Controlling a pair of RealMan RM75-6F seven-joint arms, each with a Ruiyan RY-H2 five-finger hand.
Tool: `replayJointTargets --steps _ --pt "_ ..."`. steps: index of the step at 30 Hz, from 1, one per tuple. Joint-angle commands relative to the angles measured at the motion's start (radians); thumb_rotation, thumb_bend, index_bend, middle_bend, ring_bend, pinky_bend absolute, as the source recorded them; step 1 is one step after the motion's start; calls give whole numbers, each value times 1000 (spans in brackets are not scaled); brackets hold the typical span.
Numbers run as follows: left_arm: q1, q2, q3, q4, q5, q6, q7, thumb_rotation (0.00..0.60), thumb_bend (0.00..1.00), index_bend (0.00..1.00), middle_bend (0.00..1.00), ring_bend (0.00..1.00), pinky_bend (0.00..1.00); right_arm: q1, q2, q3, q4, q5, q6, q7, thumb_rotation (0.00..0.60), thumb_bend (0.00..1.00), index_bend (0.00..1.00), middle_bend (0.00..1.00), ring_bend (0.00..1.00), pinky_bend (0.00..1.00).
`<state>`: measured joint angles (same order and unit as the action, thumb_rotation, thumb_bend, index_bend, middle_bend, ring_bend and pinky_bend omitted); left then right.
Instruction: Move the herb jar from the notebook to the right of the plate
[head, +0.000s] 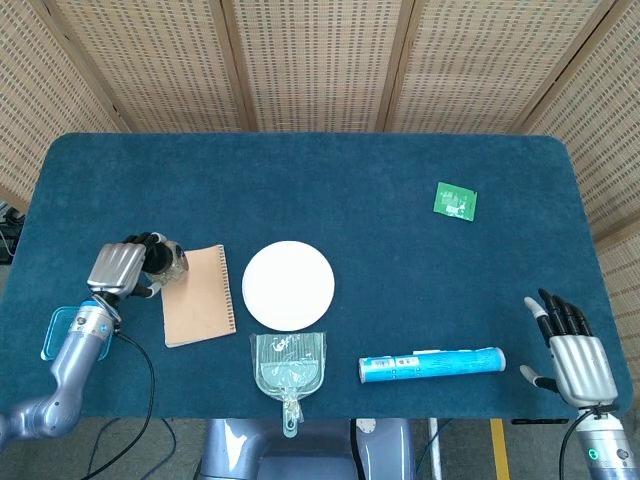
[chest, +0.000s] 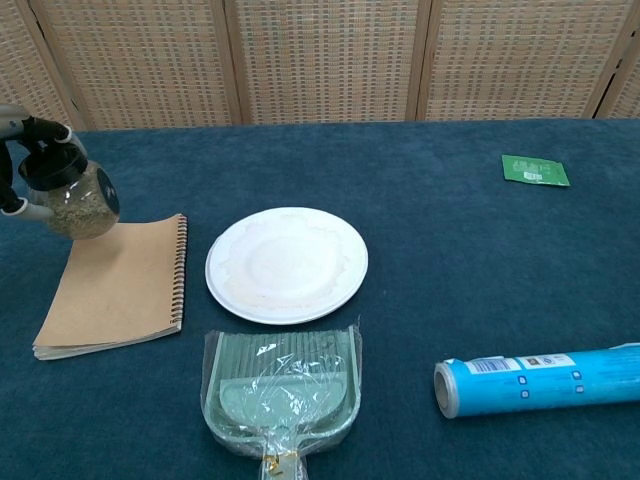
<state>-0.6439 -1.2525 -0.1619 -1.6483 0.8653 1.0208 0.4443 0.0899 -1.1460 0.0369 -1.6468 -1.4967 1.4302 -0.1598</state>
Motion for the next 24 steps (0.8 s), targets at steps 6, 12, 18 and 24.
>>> replayJointTargets --steps 6,12,18,24 --pt "-89 -15 -54 -58 -52 -3 84 600 445 608 270 254 436 9 2 11 11 30 -24 19 600 30 91 0 0 88" --pt "-172 -69 -89 -57 -107 -26 138 600 445 606 269 253 435 17 -2 21 26 63 -47 22 600 31 91 0 0 88" --pt "-309 -178 -120 13 -178 -82 216 600 445 606 265 251 434 26 -12 35 44 106 -68 8 600 31 93 0 0 88" --pt "-438 -294 -152 110 -219 -126 256 600 445 603 264 250 433 33 -20 50 67 152 -92 10 600 31 92 0 0 88"
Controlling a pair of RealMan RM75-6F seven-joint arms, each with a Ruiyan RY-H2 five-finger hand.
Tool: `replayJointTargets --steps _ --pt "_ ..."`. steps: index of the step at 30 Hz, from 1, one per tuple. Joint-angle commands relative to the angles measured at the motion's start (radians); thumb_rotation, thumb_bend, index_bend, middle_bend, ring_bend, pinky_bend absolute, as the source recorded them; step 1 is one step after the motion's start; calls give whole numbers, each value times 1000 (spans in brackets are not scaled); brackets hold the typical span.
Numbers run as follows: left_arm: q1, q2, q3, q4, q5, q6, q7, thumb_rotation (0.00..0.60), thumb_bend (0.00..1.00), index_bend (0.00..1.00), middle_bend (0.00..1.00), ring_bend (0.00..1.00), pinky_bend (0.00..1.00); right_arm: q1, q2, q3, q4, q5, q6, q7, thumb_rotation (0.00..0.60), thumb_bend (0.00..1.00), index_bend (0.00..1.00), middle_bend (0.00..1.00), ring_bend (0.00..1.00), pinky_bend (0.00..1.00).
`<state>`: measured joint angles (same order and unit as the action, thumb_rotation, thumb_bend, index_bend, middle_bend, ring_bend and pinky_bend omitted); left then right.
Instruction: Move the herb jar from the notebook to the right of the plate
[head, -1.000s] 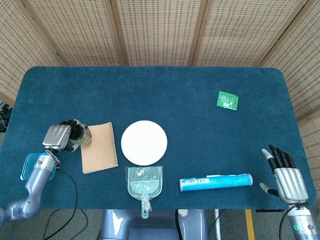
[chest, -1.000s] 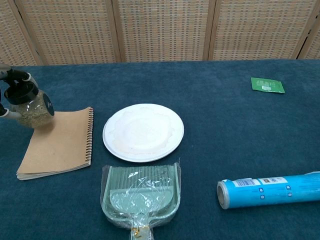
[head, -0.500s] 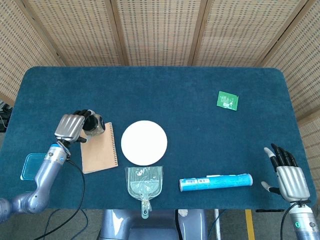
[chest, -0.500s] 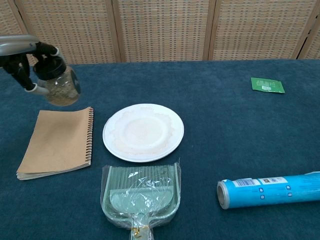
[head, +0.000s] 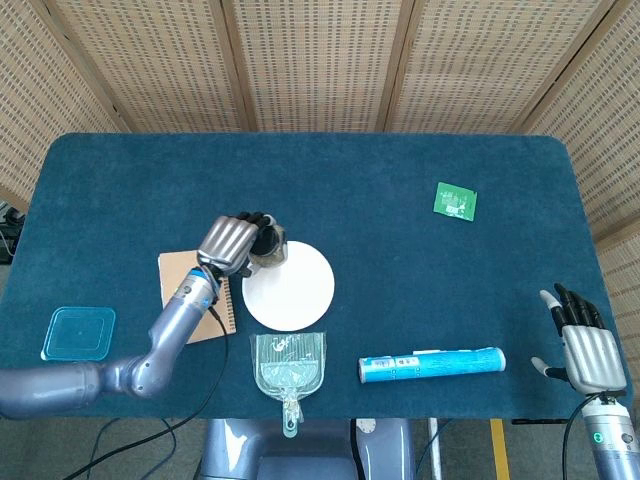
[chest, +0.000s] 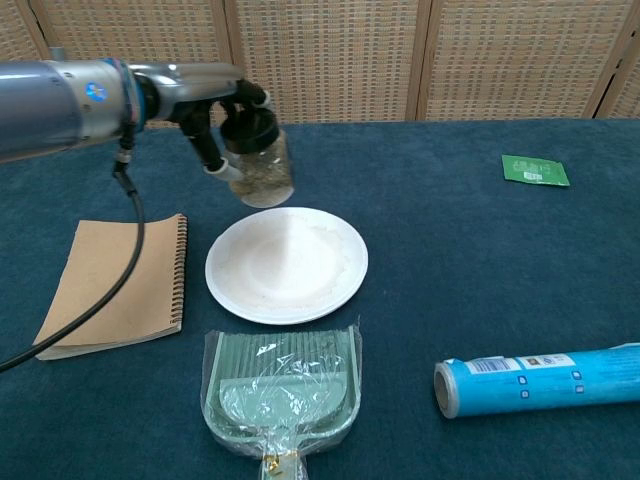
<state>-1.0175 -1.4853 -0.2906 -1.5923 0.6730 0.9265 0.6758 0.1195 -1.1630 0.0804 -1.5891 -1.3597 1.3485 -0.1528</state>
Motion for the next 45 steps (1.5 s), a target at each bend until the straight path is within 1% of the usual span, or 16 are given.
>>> replayJointTargets --steps 1,8,12,16,22,29,32,34,35,36,37,40,43,45 --pt "-75 -70 -25 65 -34 -35 27 600 444 602 263 250 432 4 -3 8 12 19 -13 4 600 31 93 0 0 89" --pt "-166 -146 -38 148 -84 -74 46 600 444 599 262 249 431 5 3 15 22 42 -23 27 600 31 95 0 0 88" --pt "-250 -217 -43 233 -123 -114 75 600 442 599 260 246 429 1 14 25 31 59 -25 60 600 31 95 0 0 88" --pt "-299 -258 -47 278 -141 -131 77 600 444 592 259 239 424 1 19 30 39 67 -28 79 600 30 94 0 0 88" --pt "-357 -309 -34 332 -171 -149 88 600 442 588 257 231 417 1 25 33 44 76 -35 99 600 30 95 0 0 87" --pt "-401 -356 -14 391 -210 -167 99 600 440 569 243 216 406 -2 33 36 47 73 -31 123 600 31 95 0 0 86" --pt "-410 -370 -12 408 -211 -169 89 600 425 487 170 144 326 -4 35 36 48 70 -27 130 600 30 94 0 0 85" --pt "-409 -373 -13 410 -203 -165 77 600 397 395 88 62 242 -4 36 37 48 70 -26 134 600 31 94 0 0 85" --pt "-409 -373 -13 410 -201 -165 73 600 380 343 49 31 194 -4 36 37 48 70 -25 135 600 31 94 0 0 85" --pt "-408 -371 -11 408 -198 -165 69 600 357 270 16 7 139 -5 35 37 48 69 -25 135 600 29 95 0 0 85" --pt "-407 -368 -9 406 -198 -168 67 600 336 198 0 0 89 -4 35 36 48 68 -25 135 600 30 95 0 0 85" --pt "-403 -351 -10 389 -198 -174 50 600 304 85 0 0 25 -4 34 34 47 65 -24 130 600 31 95 0 0 85" --pt "-395 -331 -6 363 -178 -162 38 600 282 24 0 0 1 -4 32 33 46 62 -22 126 600 33 95 0 0 85" --pt "-385 -310 -2 338 -166 -149 29 597 267 6 0 0 0 -5 31 31 44 58 -18 121 600 32 95 0 0 85"
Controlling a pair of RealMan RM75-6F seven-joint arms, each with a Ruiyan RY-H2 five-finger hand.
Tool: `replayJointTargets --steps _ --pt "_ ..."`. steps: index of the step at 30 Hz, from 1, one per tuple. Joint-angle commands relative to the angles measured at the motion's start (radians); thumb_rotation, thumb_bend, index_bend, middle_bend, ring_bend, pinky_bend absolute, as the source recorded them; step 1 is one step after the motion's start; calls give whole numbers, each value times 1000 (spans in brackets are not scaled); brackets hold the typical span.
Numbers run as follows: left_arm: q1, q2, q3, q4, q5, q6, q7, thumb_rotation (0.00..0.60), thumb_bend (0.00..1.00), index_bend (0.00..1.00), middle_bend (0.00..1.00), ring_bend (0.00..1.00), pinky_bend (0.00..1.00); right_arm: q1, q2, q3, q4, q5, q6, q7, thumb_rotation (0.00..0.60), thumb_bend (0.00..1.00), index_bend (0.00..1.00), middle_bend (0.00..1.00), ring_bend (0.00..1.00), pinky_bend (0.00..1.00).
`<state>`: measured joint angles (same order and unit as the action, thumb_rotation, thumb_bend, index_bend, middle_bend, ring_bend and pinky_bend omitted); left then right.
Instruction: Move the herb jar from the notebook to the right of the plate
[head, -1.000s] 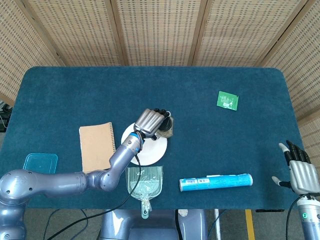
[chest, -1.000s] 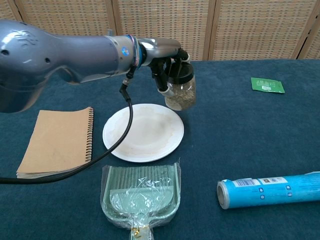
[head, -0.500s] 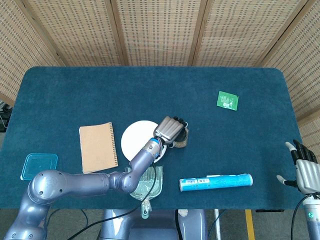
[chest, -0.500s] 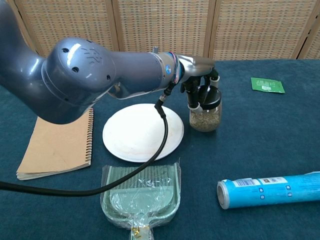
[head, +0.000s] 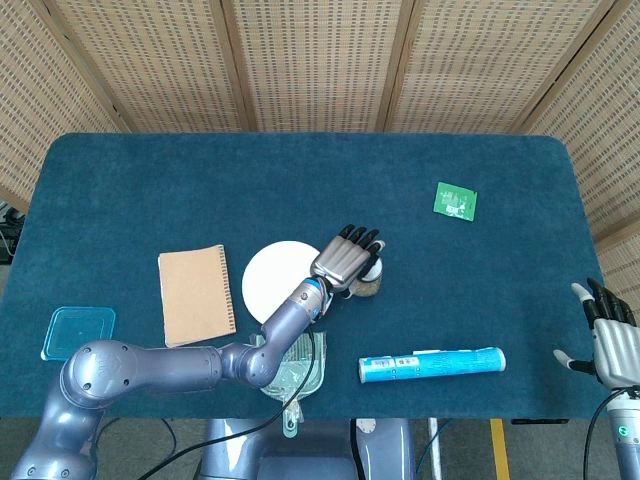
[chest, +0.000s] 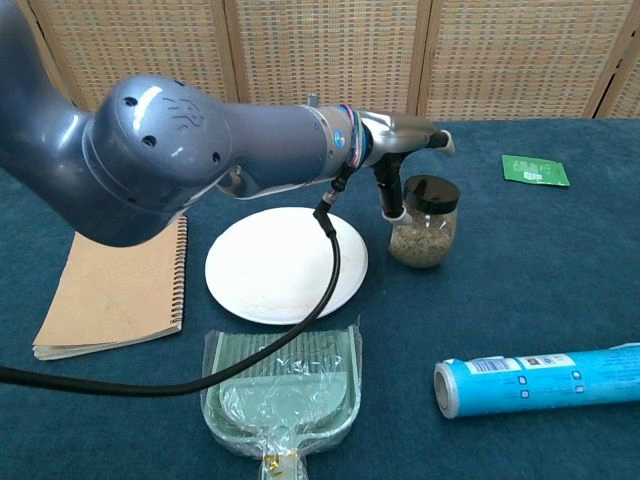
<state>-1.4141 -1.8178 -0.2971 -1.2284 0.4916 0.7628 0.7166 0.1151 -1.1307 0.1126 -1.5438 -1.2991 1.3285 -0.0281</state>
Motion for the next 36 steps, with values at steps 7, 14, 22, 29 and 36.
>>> replayJointTargets --steps 7,14,22,29,36 --pt "43 82 9 -101 33 45 -46 556 217 0 0 0 0 -3 -3 -6 -8 -12 10 -14 600 32 95 0 0 85" --pt "207 218 62 -348 231 300 -125 565 218 0 0 0 0 2 -15 -17 -4 -21 3 -37 600 31 95 0 0 85" --pt "505 412 254 -648 460 664 -156 568 219 0 0 0 0 4 -30 -25 -4 -36 10 -65 600 33 95 0 0 84" --pt "776 490 469 -715 631 917 -171 569 217 0 0 0 0 2 -42 -30 -18 -74 44 -87 600 30 94 0 0 84" --pt "934 494 571 -664 718 973 -234 580 218 0 0 0 0 -1 -55 -37 -15 -118 79 -91 600 31 91 0 0 84"
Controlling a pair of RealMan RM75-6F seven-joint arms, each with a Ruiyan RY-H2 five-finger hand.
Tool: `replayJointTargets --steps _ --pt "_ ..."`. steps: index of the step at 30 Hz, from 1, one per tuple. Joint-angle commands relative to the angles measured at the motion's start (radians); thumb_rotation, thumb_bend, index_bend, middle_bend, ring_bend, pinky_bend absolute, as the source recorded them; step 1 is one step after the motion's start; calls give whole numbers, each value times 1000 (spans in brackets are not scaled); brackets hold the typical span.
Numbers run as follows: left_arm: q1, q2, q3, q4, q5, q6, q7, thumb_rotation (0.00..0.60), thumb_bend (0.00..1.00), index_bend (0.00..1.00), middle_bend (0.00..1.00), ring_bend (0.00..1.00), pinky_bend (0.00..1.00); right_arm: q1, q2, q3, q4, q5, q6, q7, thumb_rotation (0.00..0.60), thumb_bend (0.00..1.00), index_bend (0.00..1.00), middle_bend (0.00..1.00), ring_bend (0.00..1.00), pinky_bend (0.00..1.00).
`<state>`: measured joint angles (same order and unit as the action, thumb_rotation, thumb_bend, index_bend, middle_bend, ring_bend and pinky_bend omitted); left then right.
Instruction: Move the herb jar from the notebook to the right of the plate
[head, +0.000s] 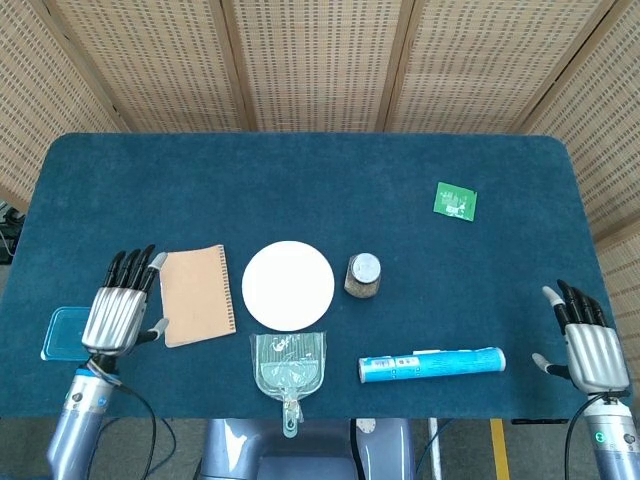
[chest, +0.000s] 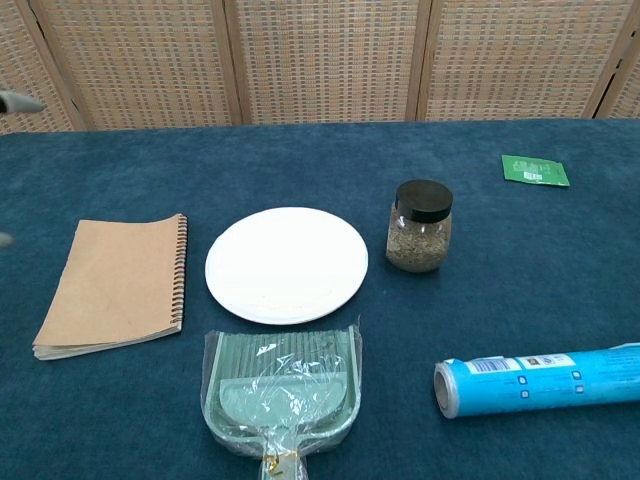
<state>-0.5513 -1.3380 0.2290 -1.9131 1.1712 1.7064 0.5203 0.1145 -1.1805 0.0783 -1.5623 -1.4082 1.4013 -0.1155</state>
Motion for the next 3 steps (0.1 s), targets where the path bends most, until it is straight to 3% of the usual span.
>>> replayJointTargets --steps 1,3 --pt "93 15 52 29 44 31 -49 583 220 0 0 0 0 0 -8 -4 6 -12 7 -6 600 31 91 0 0 84" --pt "125 14 61 49 52 33 -67 588 220 0 0 0 0 0 -12 -5 7 -16 8 -11 600 31 91 0 0 85"
